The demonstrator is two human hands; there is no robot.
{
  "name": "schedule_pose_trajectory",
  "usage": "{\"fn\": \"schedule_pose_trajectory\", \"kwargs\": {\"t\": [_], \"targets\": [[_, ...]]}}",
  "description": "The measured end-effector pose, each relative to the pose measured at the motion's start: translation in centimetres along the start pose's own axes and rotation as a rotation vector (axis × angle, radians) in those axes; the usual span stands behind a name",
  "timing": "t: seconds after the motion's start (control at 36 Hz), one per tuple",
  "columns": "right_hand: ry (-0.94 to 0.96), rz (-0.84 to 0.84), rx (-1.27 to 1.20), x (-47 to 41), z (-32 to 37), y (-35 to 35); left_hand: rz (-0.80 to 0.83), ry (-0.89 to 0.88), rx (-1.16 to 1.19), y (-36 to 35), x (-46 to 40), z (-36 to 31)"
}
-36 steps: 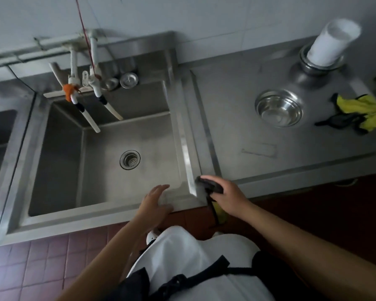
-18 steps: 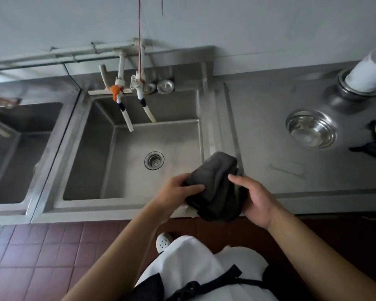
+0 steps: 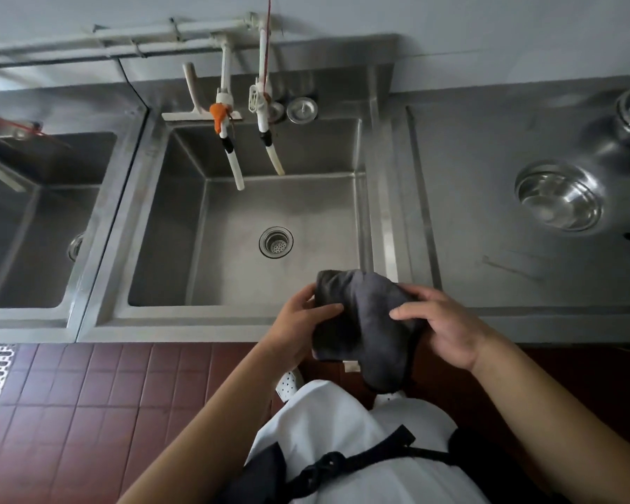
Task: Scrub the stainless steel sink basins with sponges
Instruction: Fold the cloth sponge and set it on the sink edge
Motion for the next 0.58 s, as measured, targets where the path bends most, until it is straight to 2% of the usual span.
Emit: {"fn": "schedule_pose_trajectory", "kwargs": {"t": [0.17, 0.36, 0.47, 0.58], "targets": [[-0.031, -0.082, -0.166, -0.3, -0.8, 1.0, 0.013, 0.015, 0.116, 2.9, 0.4, -0.4], [0.003, 0.154, -0.413, 0.2, 0.0, -1.2, 0.261, -0.068, 0.237, 4.3, 2.6, -5.8], [-0.187, 0.134, -0.359, -1.5, -2.5, -4.5, 0.119, 0.06, 0.065, 7.4, 2.4, -5.9], [-0.258, -0.092, -0.165, -4.2, -4.0, -6.6, -0.018, 0.073, -0.165, 11.7, 2.7, -5.8]]}}
Point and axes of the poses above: each hand's wrist, its own x-axis away from the middle knuckle, its own y-axis out of the back of the hand, z = x × y, the point moved 6 cm from there along -x, towards the middle knuckle, and after that the axes turned 4 degrees about -y, right-handed, at the moved point
